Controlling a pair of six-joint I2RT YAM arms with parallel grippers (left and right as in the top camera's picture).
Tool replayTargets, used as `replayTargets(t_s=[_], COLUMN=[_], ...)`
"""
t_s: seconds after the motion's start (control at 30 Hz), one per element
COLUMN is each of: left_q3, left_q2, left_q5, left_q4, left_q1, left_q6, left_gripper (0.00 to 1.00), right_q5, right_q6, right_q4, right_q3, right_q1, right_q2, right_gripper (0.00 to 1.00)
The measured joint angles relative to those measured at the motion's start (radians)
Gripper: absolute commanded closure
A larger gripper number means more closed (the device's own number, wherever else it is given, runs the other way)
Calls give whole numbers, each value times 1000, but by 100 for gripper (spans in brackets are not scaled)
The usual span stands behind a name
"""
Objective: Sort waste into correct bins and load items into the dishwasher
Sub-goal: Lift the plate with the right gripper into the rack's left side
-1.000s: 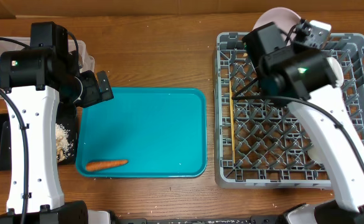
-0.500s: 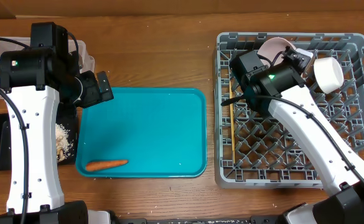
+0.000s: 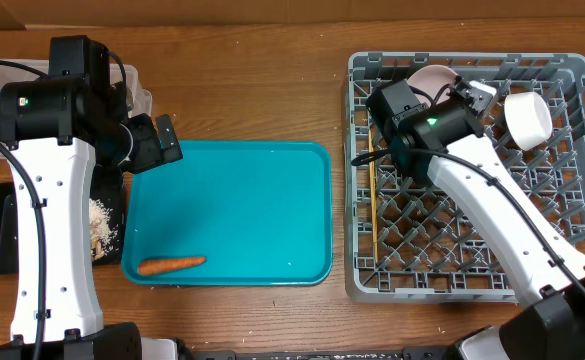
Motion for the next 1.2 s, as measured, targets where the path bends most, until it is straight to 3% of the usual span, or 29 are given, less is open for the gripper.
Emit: replayTargets(t_s=[0.23,0.67,1.2], left_q3=[0,0,0], left_q2=[0,0,0], left_q5=[0,0,0], left_q4=[1,2,1], left_q1=[0,0,0], left_q6=[0,0,4], left_gripper=[0,0,0], right_q5=[-35,-16,16], right_q6=[0,11,35], right_q4=[3,5,-37], right_q3=[0,0,7], right_q1=[8,163,146], right_q2=[11,58,39], right_gripper=[96,96,96])
